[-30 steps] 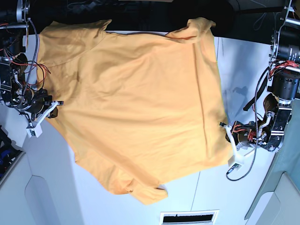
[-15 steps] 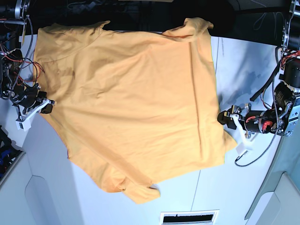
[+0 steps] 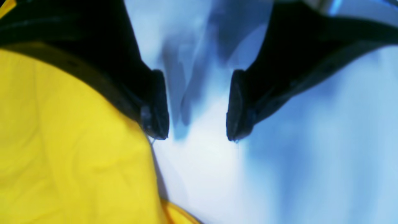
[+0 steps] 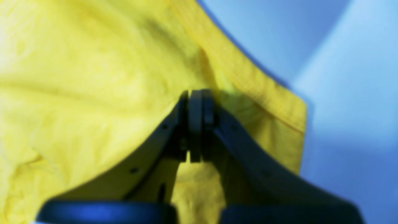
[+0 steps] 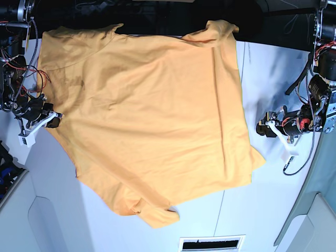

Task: Layout the t-shirt on the table in an organized manner, then fold the t-shirt properly
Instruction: 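Regrasp the shirt side edge with the left gripper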

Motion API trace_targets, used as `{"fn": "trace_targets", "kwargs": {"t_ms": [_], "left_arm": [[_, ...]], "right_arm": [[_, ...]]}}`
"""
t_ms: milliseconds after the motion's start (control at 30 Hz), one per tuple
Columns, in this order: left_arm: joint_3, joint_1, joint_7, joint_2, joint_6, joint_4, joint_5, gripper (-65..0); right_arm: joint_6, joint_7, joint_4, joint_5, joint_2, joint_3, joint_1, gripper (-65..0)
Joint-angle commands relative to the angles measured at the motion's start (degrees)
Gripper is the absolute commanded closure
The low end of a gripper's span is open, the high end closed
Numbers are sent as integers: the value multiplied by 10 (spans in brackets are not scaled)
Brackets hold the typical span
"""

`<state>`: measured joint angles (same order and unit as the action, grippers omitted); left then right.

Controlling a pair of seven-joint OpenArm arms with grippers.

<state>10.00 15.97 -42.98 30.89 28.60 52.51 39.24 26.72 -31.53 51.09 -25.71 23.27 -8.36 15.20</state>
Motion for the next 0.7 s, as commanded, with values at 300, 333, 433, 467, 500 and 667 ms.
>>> {"fn": "trace_targets", "kwargs": {"t_ms": [300, 333, 433, 467, 500, 667], "left_arm": [[2, -10, -23, -77, 34, 1, 44, -340], [2, -11, -23, -82, 34, 1, 42, -339], [2, -10, -20, -96, 34, 1, 21, -238], [2, -9, -20, -100, 34, 1, 12, -152], [2, -7, -20, -101, 34, 1, 5, -69], [1, 17, -20, -83, 33, 1, -5, 0]], "right_arm": [[-3, -25, 0, 12, 4, 0, 3, 0], [-3, -26, 0, 12, 4, 0, 3, 0], [-3, -26, 0, 12, 4, 0, 3, 0], [-3, -26, 0, 12, 4, 0, 3, 0], [-3, -26, 0, 12, 4, 0, 3, 0], [-3, -27, 0, 13, 4, 0, 3, 0]]}}
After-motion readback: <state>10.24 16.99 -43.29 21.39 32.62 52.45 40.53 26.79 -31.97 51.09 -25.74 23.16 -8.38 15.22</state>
